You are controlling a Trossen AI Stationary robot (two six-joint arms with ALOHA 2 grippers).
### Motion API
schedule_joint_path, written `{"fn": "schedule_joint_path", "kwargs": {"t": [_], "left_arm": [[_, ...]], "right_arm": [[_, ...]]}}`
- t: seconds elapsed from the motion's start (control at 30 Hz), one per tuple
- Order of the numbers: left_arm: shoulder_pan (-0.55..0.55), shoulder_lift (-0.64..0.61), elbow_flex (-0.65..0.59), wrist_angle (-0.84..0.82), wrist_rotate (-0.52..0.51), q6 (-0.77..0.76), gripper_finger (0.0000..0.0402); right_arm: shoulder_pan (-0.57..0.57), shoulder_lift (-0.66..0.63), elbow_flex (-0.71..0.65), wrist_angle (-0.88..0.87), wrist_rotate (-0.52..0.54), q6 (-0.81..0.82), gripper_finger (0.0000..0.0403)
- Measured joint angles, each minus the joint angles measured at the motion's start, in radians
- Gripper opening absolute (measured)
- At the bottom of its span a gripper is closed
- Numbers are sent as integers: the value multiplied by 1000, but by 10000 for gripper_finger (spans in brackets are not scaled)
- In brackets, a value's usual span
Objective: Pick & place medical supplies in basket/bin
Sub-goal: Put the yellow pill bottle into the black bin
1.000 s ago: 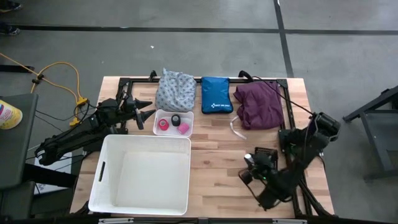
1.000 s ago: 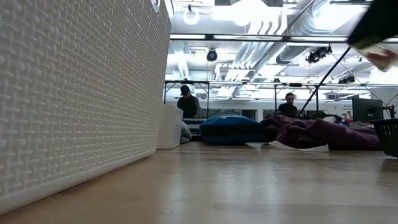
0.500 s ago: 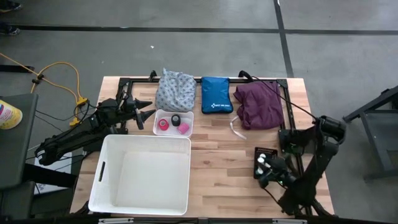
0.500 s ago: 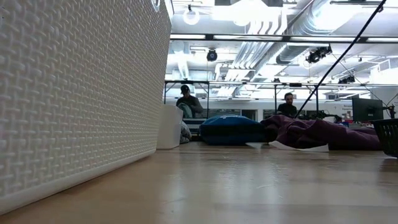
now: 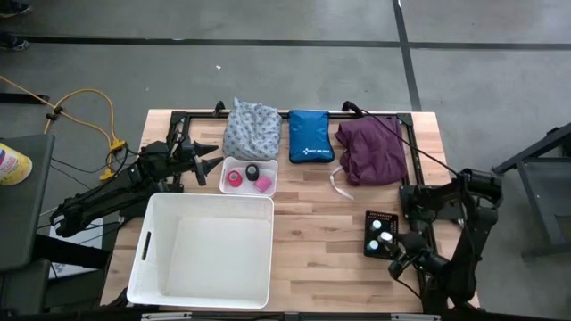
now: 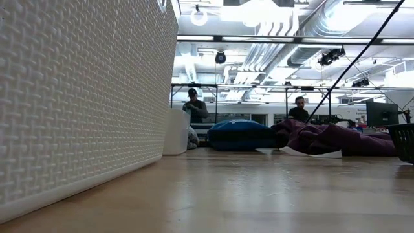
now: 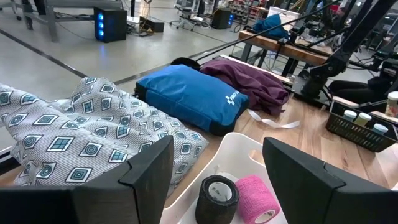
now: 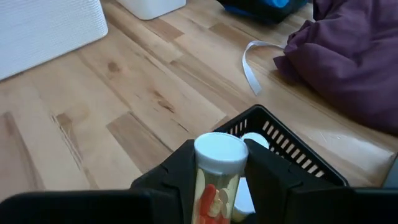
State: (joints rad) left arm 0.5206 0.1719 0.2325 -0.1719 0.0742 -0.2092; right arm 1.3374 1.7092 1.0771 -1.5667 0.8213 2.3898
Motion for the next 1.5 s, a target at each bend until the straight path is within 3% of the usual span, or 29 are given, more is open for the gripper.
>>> {"fn": "schedule_joint_path", "kwargs": {"t": [0.73,1.5], "left_arm": [[0,0,0,0,0,0,240],[0,0,0,0,0,0,240]], "right_arm": [[35,16,-76,148,-14,-27,109],[-57,20,-95,161,-36,-31,109]]}}
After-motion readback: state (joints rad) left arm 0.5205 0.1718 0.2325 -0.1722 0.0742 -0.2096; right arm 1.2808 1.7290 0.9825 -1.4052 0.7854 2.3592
